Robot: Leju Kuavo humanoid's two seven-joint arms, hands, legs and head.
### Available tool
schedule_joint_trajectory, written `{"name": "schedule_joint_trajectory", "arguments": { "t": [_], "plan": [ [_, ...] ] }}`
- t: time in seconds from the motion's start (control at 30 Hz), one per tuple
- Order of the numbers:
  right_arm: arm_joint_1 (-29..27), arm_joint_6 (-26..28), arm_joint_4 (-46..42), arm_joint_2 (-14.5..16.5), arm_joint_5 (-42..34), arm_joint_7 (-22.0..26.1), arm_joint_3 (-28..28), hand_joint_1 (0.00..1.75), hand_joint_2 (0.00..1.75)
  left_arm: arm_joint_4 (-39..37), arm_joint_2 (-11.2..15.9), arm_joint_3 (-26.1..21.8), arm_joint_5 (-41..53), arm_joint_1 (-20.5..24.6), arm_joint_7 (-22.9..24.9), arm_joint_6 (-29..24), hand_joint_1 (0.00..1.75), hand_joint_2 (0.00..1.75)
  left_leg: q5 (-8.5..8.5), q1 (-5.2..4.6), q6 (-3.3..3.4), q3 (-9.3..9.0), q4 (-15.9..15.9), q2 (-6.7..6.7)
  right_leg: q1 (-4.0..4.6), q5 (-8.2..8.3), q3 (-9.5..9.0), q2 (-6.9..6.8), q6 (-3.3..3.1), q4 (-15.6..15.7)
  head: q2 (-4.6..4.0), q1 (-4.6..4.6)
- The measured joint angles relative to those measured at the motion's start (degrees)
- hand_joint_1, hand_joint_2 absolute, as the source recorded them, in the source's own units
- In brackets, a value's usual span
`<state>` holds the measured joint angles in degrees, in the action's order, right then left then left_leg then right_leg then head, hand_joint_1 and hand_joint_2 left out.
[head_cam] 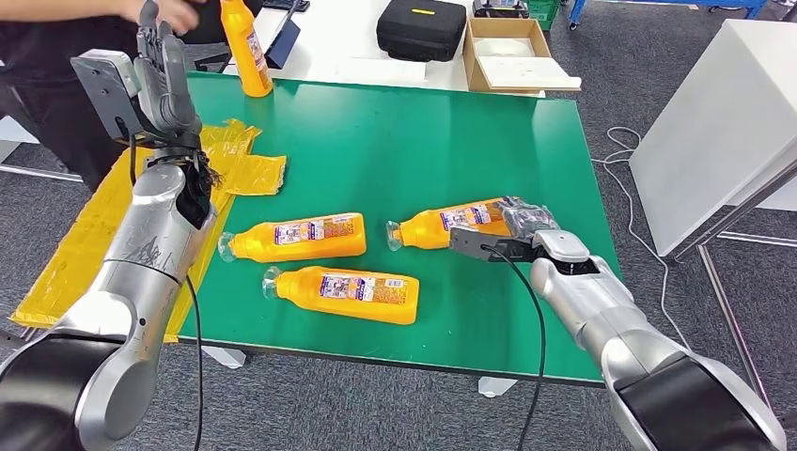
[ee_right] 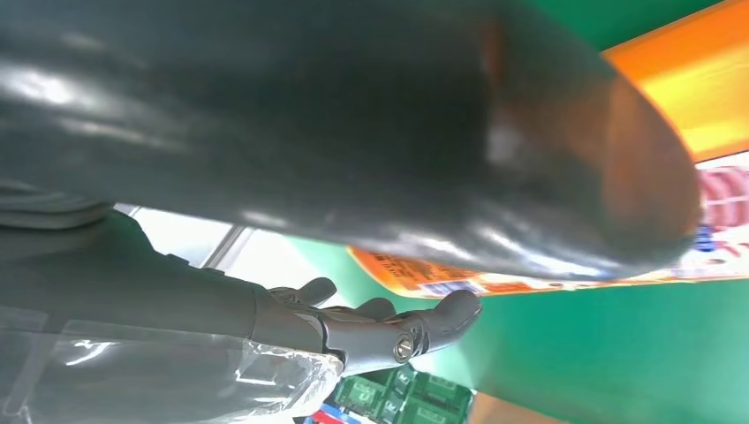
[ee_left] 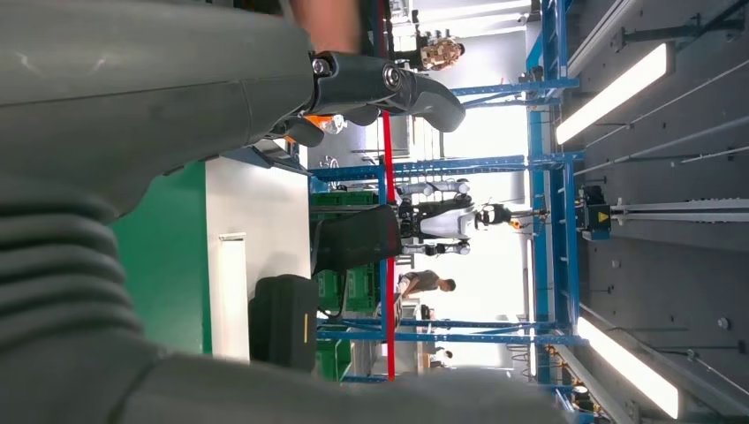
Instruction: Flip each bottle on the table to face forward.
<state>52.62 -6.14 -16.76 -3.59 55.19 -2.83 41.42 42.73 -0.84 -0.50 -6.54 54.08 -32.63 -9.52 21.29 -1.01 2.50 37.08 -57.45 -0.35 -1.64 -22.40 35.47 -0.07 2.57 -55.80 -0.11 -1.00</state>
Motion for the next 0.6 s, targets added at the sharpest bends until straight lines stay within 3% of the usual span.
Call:
{"name": "schedule_joint_trajectory", "arguments": {
  "t": [0.03,0.6],
  "plan": [
    [0.03,0.01,0.00,-0.09,0.37,-0.05,0.00,0.00,1.75,0.00,-0.01,0.00,0.00,0.00,-0.01,0.03,0.00,0.00,0.00,0.00,0.00,0.00,0.00,0.00,0.00,0.00,0.00,0.00,0.00,0.00,0.00,0.00],
    [2.36,-3.35,0.01,-1.22,4.15,1.65,0.07,0.00,1.75,-0.01,-0.19,0.02,-0.08,0.14,0.02,0.92,0.00,0.00,0.00,0.00,0.00,0.00,0.00,0.00,-0.01,0.00,0.00,0.00,0.00,0.00,0.00,0.01]
  ]
}}
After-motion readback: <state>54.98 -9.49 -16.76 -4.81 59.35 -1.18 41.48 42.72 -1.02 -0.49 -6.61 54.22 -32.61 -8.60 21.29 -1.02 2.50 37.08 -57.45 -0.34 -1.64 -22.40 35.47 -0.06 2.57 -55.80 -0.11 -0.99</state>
